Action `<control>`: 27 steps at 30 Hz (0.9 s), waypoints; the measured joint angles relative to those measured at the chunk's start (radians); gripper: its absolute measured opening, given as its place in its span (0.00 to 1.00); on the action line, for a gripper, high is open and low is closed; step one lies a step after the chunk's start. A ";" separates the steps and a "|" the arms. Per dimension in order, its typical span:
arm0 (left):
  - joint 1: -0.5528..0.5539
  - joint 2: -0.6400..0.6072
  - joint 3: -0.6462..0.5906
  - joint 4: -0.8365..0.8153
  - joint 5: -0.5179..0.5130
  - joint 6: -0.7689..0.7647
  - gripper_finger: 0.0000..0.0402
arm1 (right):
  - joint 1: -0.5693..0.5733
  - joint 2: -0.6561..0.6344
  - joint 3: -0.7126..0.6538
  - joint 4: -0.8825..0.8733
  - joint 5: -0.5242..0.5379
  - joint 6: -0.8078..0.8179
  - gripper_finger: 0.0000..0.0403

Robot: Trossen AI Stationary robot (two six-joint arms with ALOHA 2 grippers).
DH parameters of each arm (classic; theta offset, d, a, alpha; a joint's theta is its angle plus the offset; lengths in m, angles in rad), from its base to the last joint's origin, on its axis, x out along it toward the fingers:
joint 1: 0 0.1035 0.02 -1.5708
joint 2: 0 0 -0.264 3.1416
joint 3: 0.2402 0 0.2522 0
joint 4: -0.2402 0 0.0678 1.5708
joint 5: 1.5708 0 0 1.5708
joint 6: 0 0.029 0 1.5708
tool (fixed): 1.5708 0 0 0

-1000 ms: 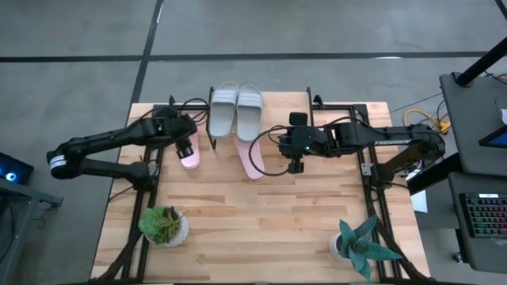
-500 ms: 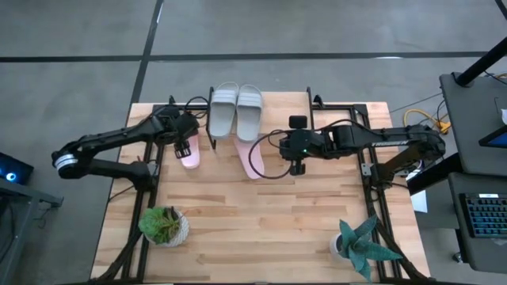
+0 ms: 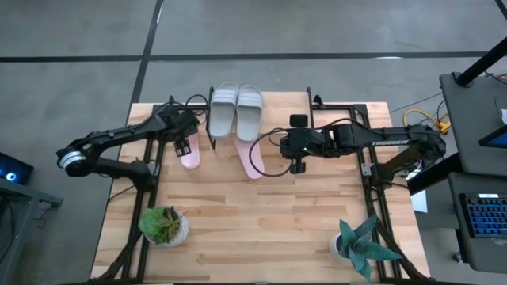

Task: Pick and place slides into the shelf
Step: Put the left pink slide on the shelf

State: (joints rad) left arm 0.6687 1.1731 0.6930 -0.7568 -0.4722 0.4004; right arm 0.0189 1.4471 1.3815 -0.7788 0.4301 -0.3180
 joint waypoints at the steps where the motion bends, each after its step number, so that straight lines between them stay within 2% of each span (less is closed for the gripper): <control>1: 0.010 0.016 0.000 0.001 0.001 0.000 0.60 | 0.000 0.000 0.000 0.000 0.000 0.000 0.23; 6: 0.046 0.109 0.000 0.048 -0.010 0.000 0.60 | 0.000 0.000 0.000 0.003 0.000 0.000 0.22; 13: 0.056 0.204 0.023 0.055 -0.111 -0.027 0.59 | 0.000 0.000 0.000 0.004 0.000 -0.004 0.20; 16: 0.056 0.220 0.029 0.058 -0.112 -0.052 0.56 | 0.000 0.000 0.000 0.004 0.000 -0.005 0.19; 21: 0.056 0.221 0.027 0.052 -0.108 -0.057 0.40 | 0.000 0.000 0.000 0.005 0.000 -0.005 0.18; 27: 0.056 0.191 0.028 -0.021 -0.104 -0.058 0.10 | 0.000 0.000 0.000 0.006 0.000 -0.004 0.19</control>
State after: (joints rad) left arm 0.7250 1.3637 0.7208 -0.7774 -0.5765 0.3428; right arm 0.0189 1.4471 1.3815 -0.7731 0.4301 -0.3215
